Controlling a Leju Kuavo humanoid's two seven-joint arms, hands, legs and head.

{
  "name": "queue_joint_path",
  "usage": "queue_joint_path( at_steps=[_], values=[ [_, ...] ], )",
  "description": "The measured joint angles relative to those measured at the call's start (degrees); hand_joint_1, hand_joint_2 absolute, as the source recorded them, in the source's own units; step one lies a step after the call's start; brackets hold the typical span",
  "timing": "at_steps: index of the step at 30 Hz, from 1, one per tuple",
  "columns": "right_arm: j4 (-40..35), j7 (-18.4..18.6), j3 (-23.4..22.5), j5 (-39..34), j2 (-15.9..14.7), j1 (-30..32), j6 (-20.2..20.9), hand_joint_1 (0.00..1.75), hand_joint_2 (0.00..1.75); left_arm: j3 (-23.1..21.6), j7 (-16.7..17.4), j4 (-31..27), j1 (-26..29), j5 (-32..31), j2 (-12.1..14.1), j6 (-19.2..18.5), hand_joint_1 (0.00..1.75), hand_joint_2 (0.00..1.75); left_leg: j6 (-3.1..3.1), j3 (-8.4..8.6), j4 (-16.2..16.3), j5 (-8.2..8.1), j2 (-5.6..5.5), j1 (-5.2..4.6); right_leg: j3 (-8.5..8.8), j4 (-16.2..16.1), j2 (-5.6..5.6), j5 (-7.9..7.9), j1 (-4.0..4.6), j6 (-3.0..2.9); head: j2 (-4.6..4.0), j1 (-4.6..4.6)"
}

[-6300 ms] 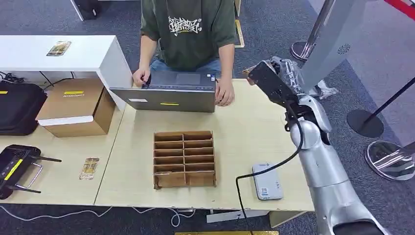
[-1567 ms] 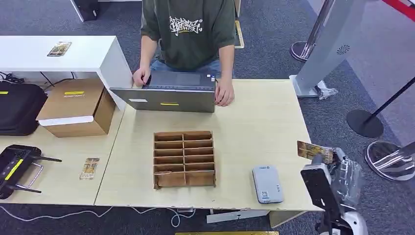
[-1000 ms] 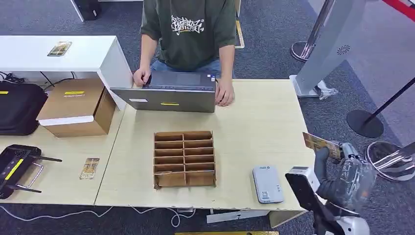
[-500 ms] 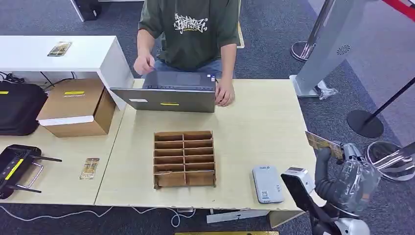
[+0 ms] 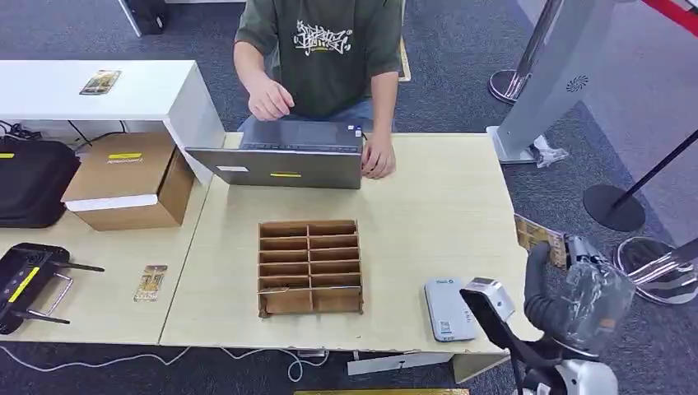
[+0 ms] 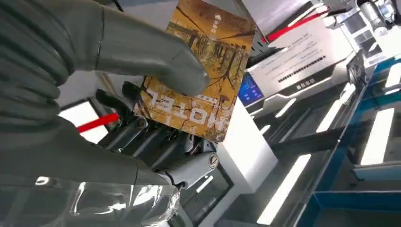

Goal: Pass the card to the sensor for recognition and then transmit it.

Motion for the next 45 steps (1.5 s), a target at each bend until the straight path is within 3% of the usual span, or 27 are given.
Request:
queue_joint_path(
  at_steps=[6, 12, 21, 30, 35, 40, 45],
  values=[
    [5.02, 0.87, 2.07, 9.07, -2.23, -6.37, 1.61, 1.75, 1.75, 0.00, 1.00, 0.00, -0.71, -1.09, -0.02, -0.09, 0.00, 0.00, 0.00, 0.01, 0.00, 0.02, 0.06, 0.00, 0.01, 0.03, 0.08, 0.02, 0.00, 0.00, 0.00, 0.02],
    [14.79, 0.76, 5.64, 8.87, -4.94, -17.31, 3.69, 1.75, 1.75, 0.00, 1.16, 0.00, -1.18, -1.18, -0.02, -0.17, 0.00, 0.00, -0.06, 0.02, 0.01, 0.09, 0.07, -0.01, 0.02, 0.04, 0.09, 0.09, -0.01, -0.01, 0.00, 0.02],
    [25.10, 2.14, 9.86, 10.16, -6.10, -29.56, 5.22, 1.75, 1.75, -0.22, 1.62, 0.00, -1.62, -2.23, -0.02, -0.72, 0.00, 0.00, -0.07, 0.00, 0.01, 0.10, 0.11, 0.00, -0.05, 0.07, 0.16, 0.10, 0.00, -0.02, 0.00, 0.00],
    [45.16, 5.51, 16.16, 11.03, -6.12, -50.31, 3.76, 1.75, 1.75, -0.63, 3.13, 0.00, -2.67, -2.53, -0.02, -1.05, 0.00, 0.00, -0.06, -0.02, 0.01, 0.26, 0.04, 0.00, -0.05, 0.11, 0.10, 0.22, 0.00, -0.04, 0.00, 0.02],
    [51.86, 7.03, 19.56, 11.03, -5.90, -55.87, 2.75, 1.75, 1.75, -0.77, 3.41, 0.00, -2.80, -2.53, -0.04, -1.03, 0.00, 0.00, -0.07, -0.04, 0.02, 0.26, 0.00, 0.00, -0.05, 0.12, 0.08, 0.22, 0.00, -0.04, 0.00, 0.02],
    [58.83, 14.07, 27.31, 11.04, -5.92, -61.90, 0.37, 1.75, 1.75, -1.14, 3.47, 0.00, -3.01, -2.49, -0.04, -1.03, 0.00, 0.00, -0.07, -0.06, 0.02, 0.25, 0.05, 0.00, -0.11, 0.12, 0.14, 0.22, 0.00, -0.04, 0.00, 0.02],
    [64.30, 15.45, 34.69, 11.06, -5.90, -66.05, 0.07, 1.75, 1.75, -1.20, 3.47, 0.00, -3.18, -2.27, -0.07, -0.92, 0.00, 0.00, -0.07, -0.06, 0.02, 0.26, -0.03, 0.00, -0.10, 0.12, 0.05, 0.22, 0.00, -0.04, 0.00, 0.02]
  ],
)
